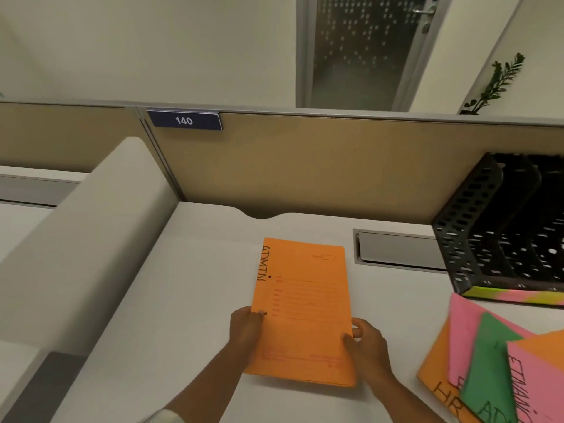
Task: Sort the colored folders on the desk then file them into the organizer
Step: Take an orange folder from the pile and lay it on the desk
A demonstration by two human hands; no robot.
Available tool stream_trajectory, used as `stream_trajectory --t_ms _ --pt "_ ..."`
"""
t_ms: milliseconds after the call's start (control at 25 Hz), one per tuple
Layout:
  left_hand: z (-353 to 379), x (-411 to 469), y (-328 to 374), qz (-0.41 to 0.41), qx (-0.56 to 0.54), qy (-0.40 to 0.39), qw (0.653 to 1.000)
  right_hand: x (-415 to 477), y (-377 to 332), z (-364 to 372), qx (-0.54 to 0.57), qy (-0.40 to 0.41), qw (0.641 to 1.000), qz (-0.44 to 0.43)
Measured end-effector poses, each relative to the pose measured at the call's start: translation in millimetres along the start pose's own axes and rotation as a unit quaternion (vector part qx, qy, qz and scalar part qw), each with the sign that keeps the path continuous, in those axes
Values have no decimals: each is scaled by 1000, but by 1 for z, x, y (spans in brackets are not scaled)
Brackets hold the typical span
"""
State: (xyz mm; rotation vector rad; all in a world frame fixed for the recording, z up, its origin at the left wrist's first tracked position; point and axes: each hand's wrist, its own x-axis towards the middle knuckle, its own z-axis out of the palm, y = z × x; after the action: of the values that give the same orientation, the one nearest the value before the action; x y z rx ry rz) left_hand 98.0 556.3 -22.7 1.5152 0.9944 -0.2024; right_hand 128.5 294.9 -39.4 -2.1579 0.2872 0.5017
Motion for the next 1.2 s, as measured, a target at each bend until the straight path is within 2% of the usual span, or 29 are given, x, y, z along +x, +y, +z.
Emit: stream_trajectory --t_ms 200,440,760,920,1040,1200 --pt "-47 74 15 12 35 50 998 30 -52 61 10 -52 999 -7" --pt "-66 124 30 35 79 78 993 61 -94 95 27 -48 998 -4" --pt "-68 146 24 48 127 85 987 72 -95 106 14 -90 996 8" --pt "-72 151 13 67 186 69 978 56 -86 107 6 -115 993 8" --pt "-72 139 9 71 250 80 962 44 -78 102 -14 -130 991 18" --pt "-66 105 -3 111 380 99 913 30 -57 92 -49 -128 991 3"
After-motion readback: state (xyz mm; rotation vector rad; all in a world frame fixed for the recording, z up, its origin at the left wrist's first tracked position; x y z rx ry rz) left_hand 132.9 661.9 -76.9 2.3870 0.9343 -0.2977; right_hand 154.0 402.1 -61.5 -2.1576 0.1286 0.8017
